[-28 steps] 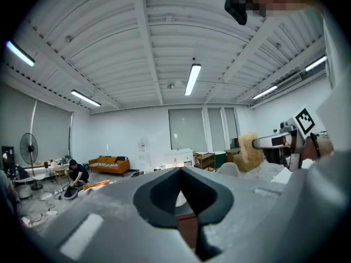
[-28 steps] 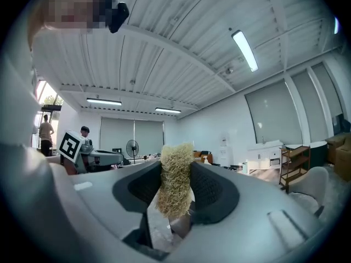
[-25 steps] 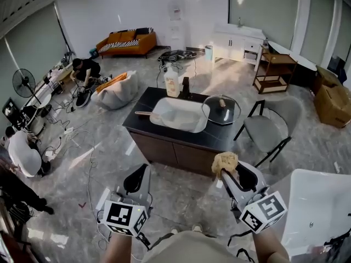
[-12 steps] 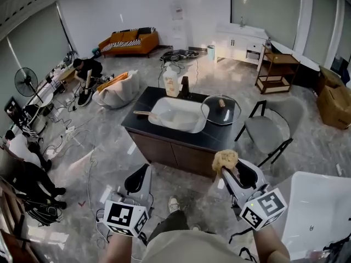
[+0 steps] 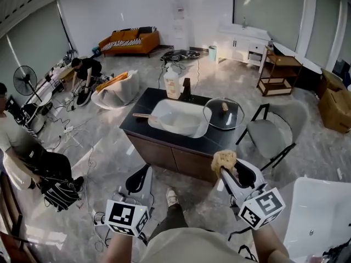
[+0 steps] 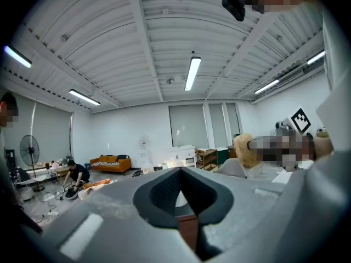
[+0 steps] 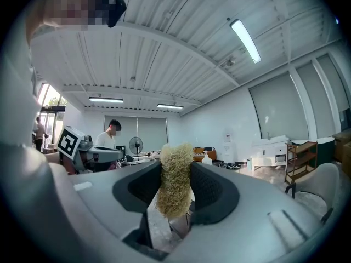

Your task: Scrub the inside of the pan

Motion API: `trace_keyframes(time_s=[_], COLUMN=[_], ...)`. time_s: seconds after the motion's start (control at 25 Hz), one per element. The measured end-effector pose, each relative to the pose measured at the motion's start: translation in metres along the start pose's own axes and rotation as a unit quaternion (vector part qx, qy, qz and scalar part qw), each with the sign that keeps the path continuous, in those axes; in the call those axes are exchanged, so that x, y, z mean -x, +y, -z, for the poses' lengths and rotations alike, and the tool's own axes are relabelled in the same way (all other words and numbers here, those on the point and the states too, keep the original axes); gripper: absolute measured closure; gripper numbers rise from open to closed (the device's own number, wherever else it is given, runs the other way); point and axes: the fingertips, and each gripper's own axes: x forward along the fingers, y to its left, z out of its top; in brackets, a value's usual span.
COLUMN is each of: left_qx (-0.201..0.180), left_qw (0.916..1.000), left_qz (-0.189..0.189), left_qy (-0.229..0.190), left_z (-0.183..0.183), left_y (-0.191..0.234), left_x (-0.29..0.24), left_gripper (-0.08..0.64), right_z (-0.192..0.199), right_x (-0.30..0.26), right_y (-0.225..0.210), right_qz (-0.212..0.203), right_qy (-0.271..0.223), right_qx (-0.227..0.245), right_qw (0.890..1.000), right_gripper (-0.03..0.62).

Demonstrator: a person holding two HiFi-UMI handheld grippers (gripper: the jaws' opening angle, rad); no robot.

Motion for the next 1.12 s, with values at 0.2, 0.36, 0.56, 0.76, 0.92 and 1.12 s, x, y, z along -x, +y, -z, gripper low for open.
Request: trace_keyframes(time_s=[0.2, 0.36, 0.56, 0.76, 0.92, 1.12], left_qx=[0.002, 0.003, 0.007, 0.009, 0.009, 0.006], left_qw=[1.0000, 0.9999, 0.9996, 0.9988, 0.9978, 0.9964], left_qz=[-0.003, -0.001, 0.007, 0.023, 0.038, 0.052], left_qy=[0.005, 0.015, 0.026, 0.041, 0.054, 0.068], left_z=[0.006, 0.014, 0.024, 0.025, 0.032, 0.044], left_y=[0.029, 0.053, 0.093, 0.138, 0.173, 0.220], left_x=[-0.022, -0.046, -0.085, -0.133, -0.170, -0.217], left_gripper=[0.558, 0.558, 0.558, 0.558, 0.558, 0.558], right_z=[0.005, 0.013, 0.023, 0.019, 0.021, 0.026], right_x=[-0.038, -0.073, -0.129, -0.188, -0.234, -0.299], right_y=[-0.006, -0.016, -0.029, -0.044, -0.059, -0.075], right_qz=[-0.006, -0.007, -0.005, 0.004, 0.017, 0.024], right_qy=[0.008, 0.019, 0.037, 0.054, 0.072, 0.088], right_qx=[0.000, -0.004, -0.011, -0.015, -0.019, -0.018], right_qw=[1.000, 1.000, 0.999, 0.998, 0.997, 0.996], right_gripper=[0.425, 0.425, 0.425, 0.425, 0.425, 0.425])
